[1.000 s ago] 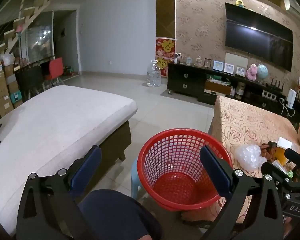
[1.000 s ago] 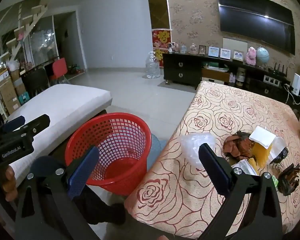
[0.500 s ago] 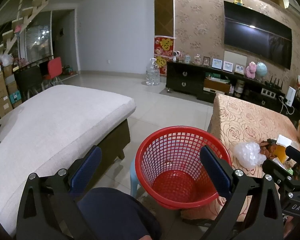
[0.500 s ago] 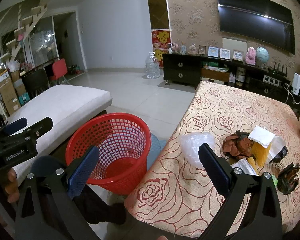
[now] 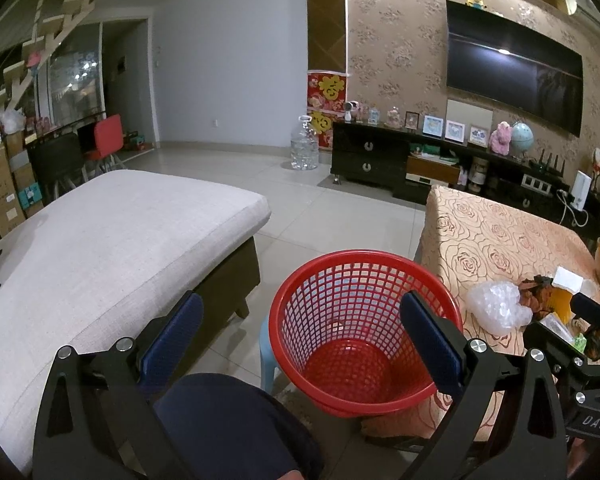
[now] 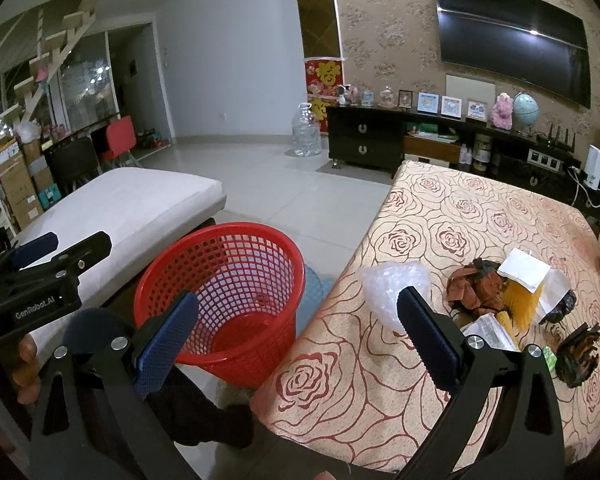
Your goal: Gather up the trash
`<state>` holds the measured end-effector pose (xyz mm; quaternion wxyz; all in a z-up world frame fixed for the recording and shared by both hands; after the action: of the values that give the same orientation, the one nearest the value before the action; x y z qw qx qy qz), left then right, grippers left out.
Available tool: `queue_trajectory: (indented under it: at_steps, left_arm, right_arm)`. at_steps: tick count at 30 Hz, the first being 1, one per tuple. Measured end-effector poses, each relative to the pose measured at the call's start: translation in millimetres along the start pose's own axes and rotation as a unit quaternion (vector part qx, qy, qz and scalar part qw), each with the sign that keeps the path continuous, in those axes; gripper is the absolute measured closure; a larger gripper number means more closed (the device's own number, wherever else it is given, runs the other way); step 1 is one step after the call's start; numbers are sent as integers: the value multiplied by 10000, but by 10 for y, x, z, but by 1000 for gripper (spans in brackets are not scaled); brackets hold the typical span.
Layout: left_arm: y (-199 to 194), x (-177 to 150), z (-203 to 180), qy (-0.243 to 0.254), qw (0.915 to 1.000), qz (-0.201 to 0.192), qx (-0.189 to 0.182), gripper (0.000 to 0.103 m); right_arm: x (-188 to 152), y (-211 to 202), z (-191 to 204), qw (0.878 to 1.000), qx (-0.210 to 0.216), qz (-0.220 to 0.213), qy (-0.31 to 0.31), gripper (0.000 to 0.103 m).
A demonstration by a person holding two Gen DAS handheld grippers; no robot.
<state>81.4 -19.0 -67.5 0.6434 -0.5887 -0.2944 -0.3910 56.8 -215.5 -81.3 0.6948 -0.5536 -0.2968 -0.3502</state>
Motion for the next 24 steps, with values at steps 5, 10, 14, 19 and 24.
queue_trajectory:
  at_steps: [5,10,14,19,24]
  left_arm:
    - [-1,0,3,1,10000,3,-3,8]
    - [0,0,1,4,10000,1,2,8]
    - [4,-8,-13,2,10000,3,6,8]
    - [0,3,2,8,10000,1,1,8]
    - [2,1,1,2,10000,4,3,8]
  right_arm:
    - [-23,3,27,10000,9,20,-15,6]
    - [-47,7,46,10000,20,29,-15,6]
    - [-45,9,44,10000,17,28,-17,6]
    - [-54,5,53,10000,17,30,-14,6]
    - [-40,5,41,10000,12,28,-15,6]
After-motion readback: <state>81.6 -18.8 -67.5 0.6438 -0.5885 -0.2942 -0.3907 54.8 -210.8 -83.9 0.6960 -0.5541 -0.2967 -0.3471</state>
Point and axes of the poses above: each gripper's, at about its wrist camera, not at the fingertips, and y roughly the way its jaws point, z to its left, x to its top, the point moved 10 cm from there along y, roughly the way its jaws point, and after that the axes turned 8 degrees about y, right-handed, at the moved point
